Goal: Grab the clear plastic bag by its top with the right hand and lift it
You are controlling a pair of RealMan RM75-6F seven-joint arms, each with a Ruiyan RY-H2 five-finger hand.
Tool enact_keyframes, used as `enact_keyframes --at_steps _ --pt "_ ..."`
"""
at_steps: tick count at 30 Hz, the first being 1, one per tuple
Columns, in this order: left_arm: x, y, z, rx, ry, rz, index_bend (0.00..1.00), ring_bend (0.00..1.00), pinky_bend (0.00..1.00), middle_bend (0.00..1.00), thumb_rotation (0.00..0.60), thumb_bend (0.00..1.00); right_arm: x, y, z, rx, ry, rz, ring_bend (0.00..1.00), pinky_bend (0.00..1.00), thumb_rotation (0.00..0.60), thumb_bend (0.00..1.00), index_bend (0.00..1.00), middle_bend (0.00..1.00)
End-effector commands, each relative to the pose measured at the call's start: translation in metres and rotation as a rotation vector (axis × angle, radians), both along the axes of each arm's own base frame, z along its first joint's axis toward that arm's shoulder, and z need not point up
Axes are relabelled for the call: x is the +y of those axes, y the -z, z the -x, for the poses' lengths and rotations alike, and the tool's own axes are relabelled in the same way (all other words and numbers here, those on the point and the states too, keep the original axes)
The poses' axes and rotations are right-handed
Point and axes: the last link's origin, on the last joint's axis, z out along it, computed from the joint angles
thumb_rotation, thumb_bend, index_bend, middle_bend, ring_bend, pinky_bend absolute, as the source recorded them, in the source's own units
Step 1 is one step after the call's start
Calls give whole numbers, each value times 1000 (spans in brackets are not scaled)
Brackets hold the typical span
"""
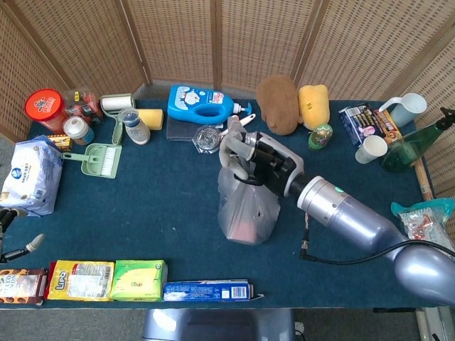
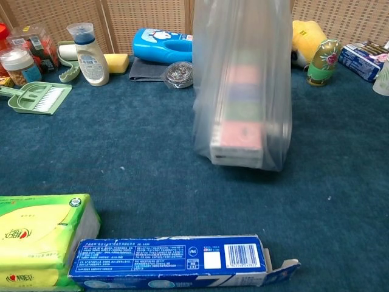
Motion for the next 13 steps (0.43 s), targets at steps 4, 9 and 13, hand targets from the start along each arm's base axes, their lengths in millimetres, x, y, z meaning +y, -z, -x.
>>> enact_keyframes --at_steps 4,9,13 --pt "-3 -2 -2 3 3 -2 342 309 133 356 0 156 -2 -30 -1 -43 27 36 865 1000 600 541 653 713" --pt "-4 -4 -4 7 7 -9 343 309 133 357 0 156 -4 -43 -1 -61 35 54 875 1000 600 547 677 723" --pt "-5 -4 -6 9 9 -11 342 309 133 356 0 156 -5 -47 2 -62 38 54 875 1000 600 547 677 723"
